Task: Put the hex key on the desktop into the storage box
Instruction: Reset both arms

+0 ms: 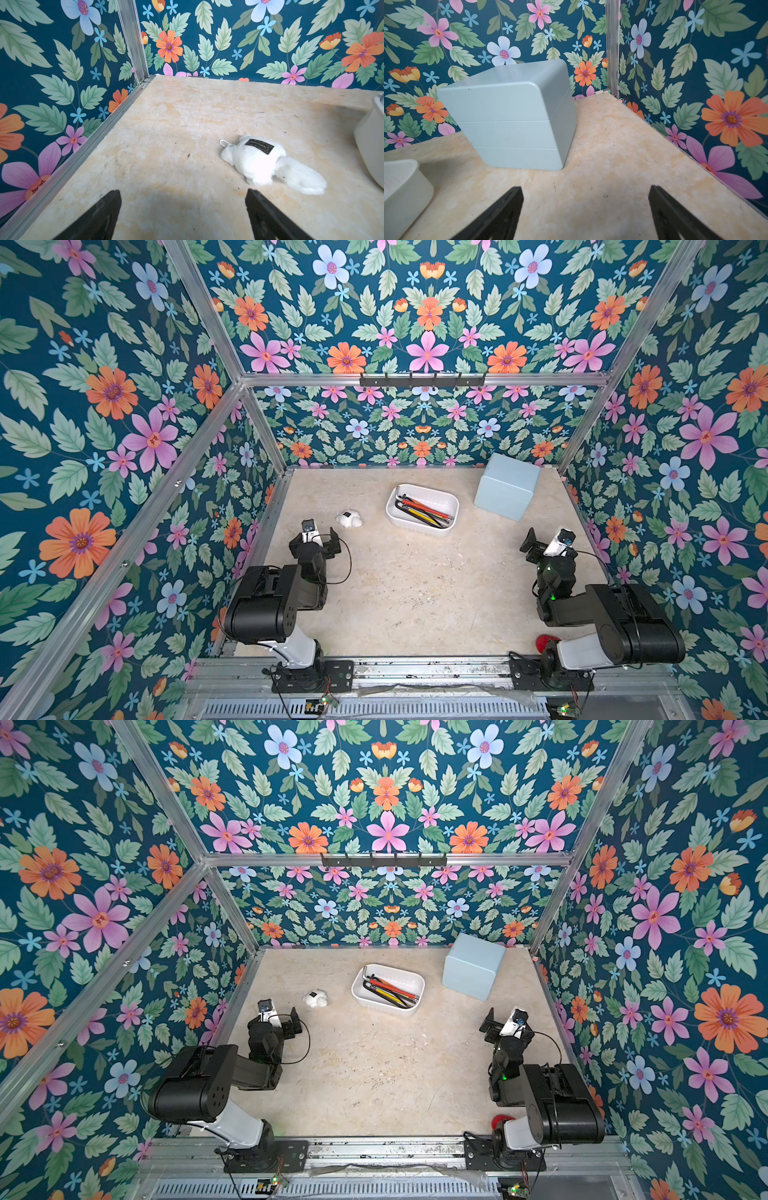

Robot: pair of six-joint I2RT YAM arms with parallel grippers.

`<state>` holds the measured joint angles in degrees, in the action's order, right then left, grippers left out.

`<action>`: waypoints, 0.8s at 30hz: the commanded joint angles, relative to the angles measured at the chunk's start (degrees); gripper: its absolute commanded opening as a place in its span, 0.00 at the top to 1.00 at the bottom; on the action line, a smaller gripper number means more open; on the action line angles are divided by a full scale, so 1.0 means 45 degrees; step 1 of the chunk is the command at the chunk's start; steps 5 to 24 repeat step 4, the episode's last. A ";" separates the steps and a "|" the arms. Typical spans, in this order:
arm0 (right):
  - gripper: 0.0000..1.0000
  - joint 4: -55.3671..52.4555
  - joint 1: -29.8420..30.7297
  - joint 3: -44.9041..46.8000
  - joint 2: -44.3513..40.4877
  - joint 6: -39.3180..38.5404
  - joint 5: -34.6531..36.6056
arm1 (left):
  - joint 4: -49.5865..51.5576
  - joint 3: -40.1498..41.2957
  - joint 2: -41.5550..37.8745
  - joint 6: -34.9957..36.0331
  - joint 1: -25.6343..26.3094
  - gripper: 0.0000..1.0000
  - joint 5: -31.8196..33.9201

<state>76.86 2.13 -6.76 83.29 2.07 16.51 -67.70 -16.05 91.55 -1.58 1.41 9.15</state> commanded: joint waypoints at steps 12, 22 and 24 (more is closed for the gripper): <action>0.01 0.0537 0.0005 -0.0002 0.0008 -0.0029 -0.0076 | -0.0443 -0.0048 -0.0012 0.0059 0.0010 0.00 -0.0064; 0.01 0.0537 0.0005 -0.0002 0.0008 -0.0029 -0.0076 | -0.0443 -0.0048 -0.0012 0.0059 0.0010 0.00 -0.0064; 0.01 0.0537 0.0005 -0.0002 0.0008 -0.0029 -0.0076 | -0.0443 -0.0048 -0.0012 0.0059 0.0010 0.00 -0.0064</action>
